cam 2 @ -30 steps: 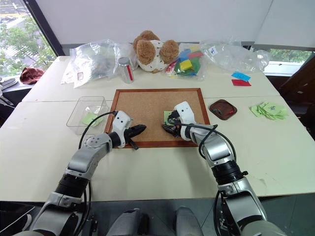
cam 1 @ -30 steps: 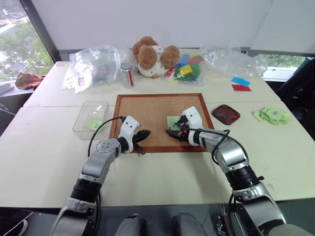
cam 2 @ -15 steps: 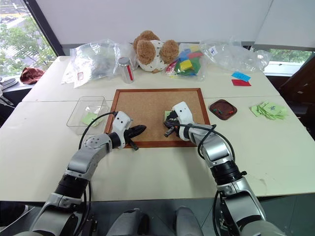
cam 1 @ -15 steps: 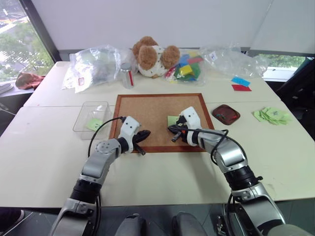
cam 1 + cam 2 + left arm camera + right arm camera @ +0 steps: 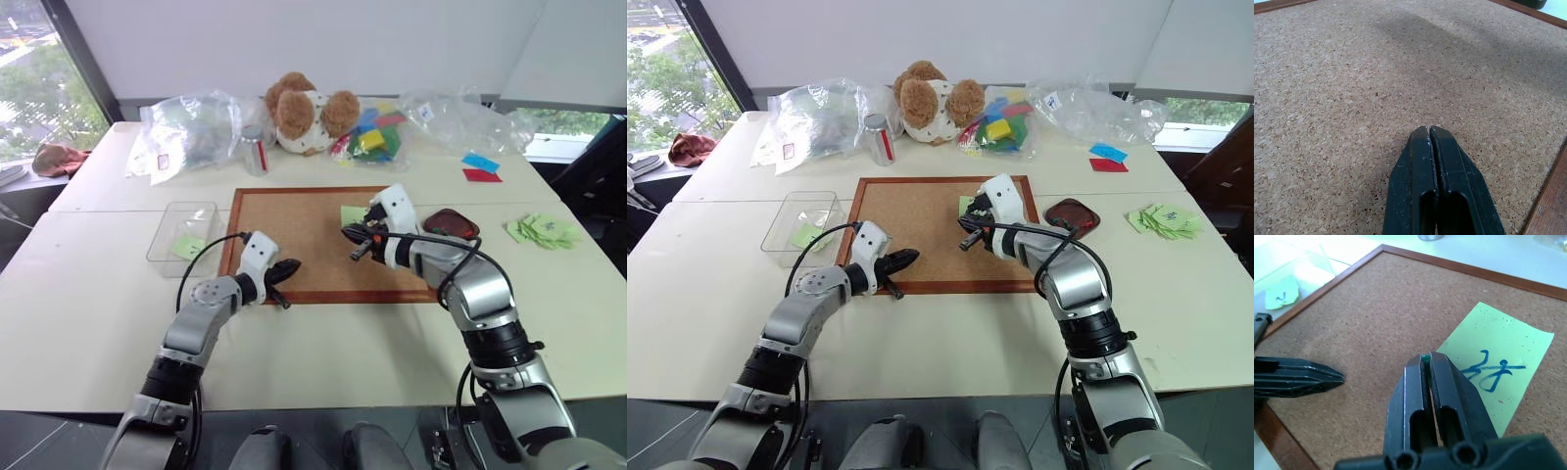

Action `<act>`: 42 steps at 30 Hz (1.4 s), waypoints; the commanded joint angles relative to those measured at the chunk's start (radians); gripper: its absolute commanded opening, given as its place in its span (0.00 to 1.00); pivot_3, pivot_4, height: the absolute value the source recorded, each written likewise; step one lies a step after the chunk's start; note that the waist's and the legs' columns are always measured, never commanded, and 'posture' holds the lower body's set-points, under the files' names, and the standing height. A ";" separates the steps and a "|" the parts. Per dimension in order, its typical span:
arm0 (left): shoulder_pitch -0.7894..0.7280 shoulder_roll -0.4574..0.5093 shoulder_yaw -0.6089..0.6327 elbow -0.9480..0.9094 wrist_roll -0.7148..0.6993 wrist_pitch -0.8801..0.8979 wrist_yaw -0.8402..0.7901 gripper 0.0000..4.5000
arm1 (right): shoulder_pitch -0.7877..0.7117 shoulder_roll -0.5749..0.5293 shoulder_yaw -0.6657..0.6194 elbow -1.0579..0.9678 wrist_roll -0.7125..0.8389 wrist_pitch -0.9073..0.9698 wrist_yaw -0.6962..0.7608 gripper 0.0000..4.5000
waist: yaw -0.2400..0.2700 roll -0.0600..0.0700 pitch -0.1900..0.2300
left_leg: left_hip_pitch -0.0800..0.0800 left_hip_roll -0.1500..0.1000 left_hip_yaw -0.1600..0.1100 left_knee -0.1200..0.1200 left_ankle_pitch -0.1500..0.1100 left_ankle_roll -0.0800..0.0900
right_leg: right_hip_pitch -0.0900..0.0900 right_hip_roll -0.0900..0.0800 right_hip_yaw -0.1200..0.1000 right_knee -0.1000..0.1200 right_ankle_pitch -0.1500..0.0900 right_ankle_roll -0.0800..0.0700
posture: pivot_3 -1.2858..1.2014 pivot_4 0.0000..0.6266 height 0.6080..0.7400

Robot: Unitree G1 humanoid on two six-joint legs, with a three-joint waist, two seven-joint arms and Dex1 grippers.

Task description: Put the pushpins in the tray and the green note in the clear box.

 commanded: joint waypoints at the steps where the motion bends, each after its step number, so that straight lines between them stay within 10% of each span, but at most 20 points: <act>1: -0.044 -0.021 0.055 0.016 -0.067 0.075 0.002 0.06 | -0.002 -0.037 -0.015 -0.106 0.024 0.022 0.024 0.00 | 0.001 0.000 0.000 | 0.000 0.000 0.000 0.000 0.000 0.000 | 0.000 0.000 0.000 0.000 0.000 0.000 | 0.52 0.24 1.00; 11: -0.271 -0.075 0.225 0.011 -0.318 0.309 0.003 0.99 | -0.002 -0.149 0.007 -0.278 0.054 0.079 0.091 0.00 | -0.004 -0.001 0.001 | -0.003 0.000 0.000 0.000 0.000 0.000 | -0.004 0.000 -0.001 0.000 0.000 0.000 | 0.52 0.24 1.00; 32: -0.468 -0.320 0.521 0.180 -0.767 0.760 0.322 0.99 | -0.061 -0.197 0.039 -0.399 0.128 0.121 0.137 0.00 | -0.002 -0.003 0.002 | -0.003 0.000 0.000 0.000 0.000 -0.001 | -0.004 0.000 0.000 0.000 0.000 0.000 | 0.52 0.24 1.00; 36: -0.465 -0.332 0.528 0.176 -0.790 0.772 0.347 0.71 | -0.061 -0.196 0.041 -0.411 0.131 0.129 0.130 0.00 | -0.002 -0.003 0.002 | -0.003 0.000 0.000 0.000 0.001 -0.001 | -0.004 0.000 0.000 0.000 0.000 0.000 | 0.52 0.24 1.00; 42: -0.449 -0.337 0.544 0.158 -0.834 0.790 0.388 0.03 | -0.064 -0.196 0.036 -0.412 0.136 0.136 0.118 0.00 | -0.002 -0.003 0.002 | -0.003 0.000 0.000 0.000 0.001 -0.001 | -0.004 0.000 0.000 0.000 0.000 0.000 | 0.52 0.24 1.00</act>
